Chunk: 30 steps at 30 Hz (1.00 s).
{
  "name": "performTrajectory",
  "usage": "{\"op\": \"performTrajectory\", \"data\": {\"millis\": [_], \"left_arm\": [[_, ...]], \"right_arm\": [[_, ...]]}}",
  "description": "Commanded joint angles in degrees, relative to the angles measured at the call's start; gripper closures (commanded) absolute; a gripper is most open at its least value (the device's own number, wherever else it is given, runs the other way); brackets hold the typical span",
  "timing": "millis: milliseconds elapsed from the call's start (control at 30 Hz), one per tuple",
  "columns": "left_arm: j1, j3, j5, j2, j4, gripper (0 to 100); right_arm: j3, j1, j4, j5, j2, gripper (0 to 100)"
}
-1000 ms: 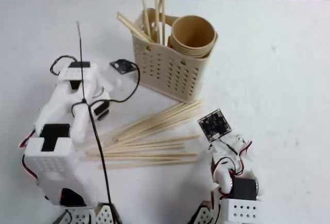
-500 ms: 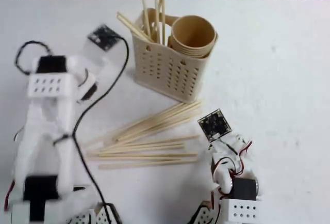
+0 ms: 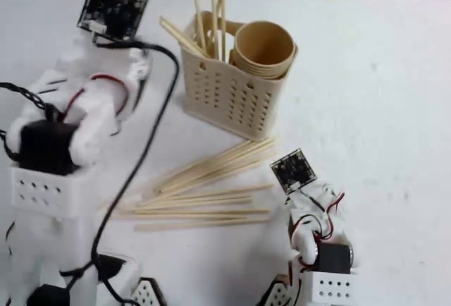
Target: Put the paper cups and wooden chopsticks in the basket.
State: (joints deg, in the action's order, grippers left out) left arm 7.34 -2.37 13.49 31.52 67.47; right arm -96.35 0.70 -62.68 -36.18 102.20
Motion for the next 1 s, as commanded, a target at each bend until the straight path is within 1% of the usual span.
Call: {"op": "performTrajectory", "data": {"millis": [0,167,233,300,467,567,733,900,967], "left_arm": [[6.0,-3.8,-2.8,1.8,-12.8,98],[9.7,-4.9,-2.9,-3.0,-27.1,98],[10.4,-6.2,-3.0,-6.4,-30.8,98],[11.4,-8.1,-3.3,-10.2,-32.8,98],[11.6,-14.0,-10.7,-19.3,-33.0,98],[10.2,-15.3,-11.0,-22.7,-32.6,98],[8.7,-15.3,-11.3,-23.2,-29.9,97],[7.3,-15.3,-11.4,-23.2,-27.3,90],[7.0,-15.3,-11.4,-23.1,-26.3,90]], "right_arm": [[-0.5,-0.3,0.5,-0.4,0.4,92.9],[-0.5,-0.3,0.5,-0.4,0.4,92.9],[-0.5,-0.3,0.5,-0.4,0.4,92.9],[-0.5,-0.3,0.5,-0.4,0.4,92.9],[-0.5,-0.3,0.5,-0.4,0.4,92.9],[-0.5,-0.3,0.5,-0.4,0.4,92.9],[-0.5,-0.3,0.5,-0.4,0.4,92.9],[-0.5,-0.3,0.5,-0.4,0.4,92.9],[-0.5,-0.3,0.5,-0.4,0.4,92.9]]}}
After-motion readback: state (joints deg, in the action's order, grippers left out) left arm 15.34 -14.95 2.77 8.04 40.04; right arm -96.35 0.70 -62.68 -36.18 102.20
